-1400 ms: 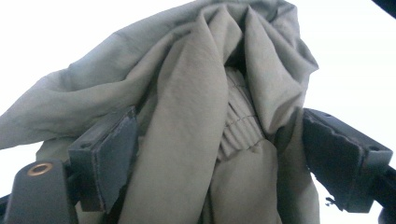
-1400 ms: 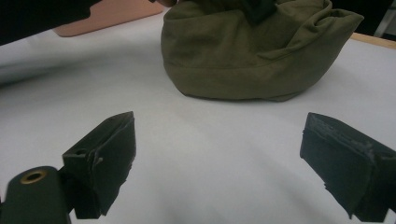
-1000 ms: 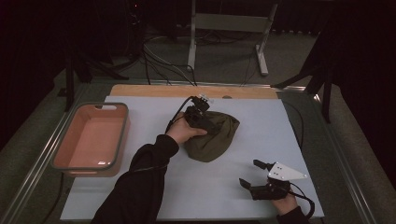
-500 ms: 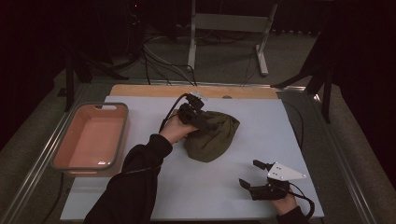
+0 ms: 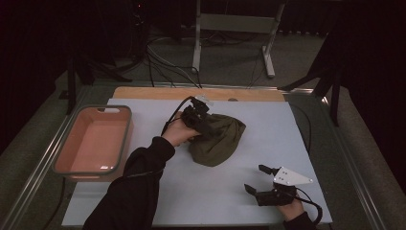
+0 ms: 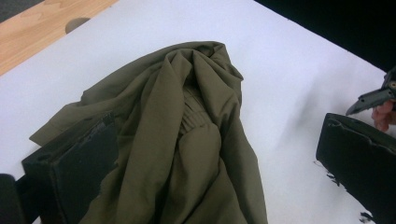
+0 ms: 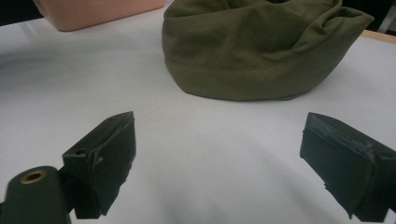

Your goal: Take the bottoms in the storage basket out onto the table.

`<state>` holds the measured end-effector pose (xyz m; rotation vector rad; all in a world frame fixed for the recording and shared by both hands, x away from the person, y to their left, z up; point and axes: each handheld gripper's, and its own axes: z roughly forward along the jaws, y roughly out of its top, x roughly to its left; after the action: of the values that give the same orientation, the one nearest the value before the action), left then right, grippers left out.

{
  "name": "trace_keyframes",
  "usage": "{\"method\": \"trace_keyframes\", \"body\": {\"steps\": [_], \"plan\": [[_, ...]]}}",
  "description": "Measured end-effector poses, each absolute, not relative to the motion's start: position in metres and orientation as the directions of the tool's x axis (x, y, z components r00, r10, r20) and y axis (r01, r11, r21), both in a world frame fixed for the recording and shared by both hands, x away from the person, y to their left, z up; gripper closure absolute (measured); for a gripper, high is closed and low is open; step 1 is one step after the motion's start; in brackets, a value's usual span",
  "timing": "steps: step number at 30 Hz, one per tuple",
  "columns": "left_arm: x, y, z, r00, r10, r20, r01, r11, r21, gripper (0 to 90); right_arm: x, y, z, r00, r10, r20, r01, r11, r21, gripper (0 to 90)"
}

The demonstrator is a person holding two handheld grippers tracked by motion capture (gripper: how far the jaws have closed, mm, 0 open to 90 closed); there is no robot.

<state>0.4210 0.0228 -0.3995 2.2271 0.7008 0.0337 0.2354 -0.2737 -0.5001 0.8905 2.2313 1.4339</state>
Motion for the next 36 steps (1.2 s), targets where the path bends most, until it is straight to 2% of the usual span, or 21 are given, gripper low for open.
{"method": "trace_keyframes", "body": {"steps": [10, 23, 27, 29, 36], "plan": [[0.416, 0.043, -0.395, 0.838, 0.522, -0.157, 0.466, -0.537, 0.703, 0.2, 0.236, -0.273, -0.500, -0.749, 0.661, 0.048, 0.319, 0.295, 0.901, 10.6], [0.407, 0.068, -0.391, 0.803, 0.575, -0.161, 0.491, -0.484, 0.724, 0.2, 0.237, -0.273, -0.500, -0.748, 0.662, 0.044, 0.315, 0.296, 0.902, 10.5], [0.405, 0.075, -0.393, 0.798, 0.584, -0.149, 0.491, -0.485, 0.724, 0.2, 0.237, -0.272, -0.500, -0.749, 0.662, 0.042, 0.315, 0.299, 0.900, 10.5], [0.402, 0.078, -0.393, 0.790, 0.602, -0.116, 0.475, -0.482, 0.736, 0.2, 0.237, -0.272, -0.500, -0.748, 0.662, 0.042, 0.316, 0.300, 0.900, 10.6], [0.394, 0.086, -0.393, 0.788, 0.606, -0.109, 0.471, -0.480, 0.740, 0.2, 0.236, -0.273, -0.499, -0.745, 0.665, 0.041, 0.314, 0.296, 0.902, 10.6]]}}
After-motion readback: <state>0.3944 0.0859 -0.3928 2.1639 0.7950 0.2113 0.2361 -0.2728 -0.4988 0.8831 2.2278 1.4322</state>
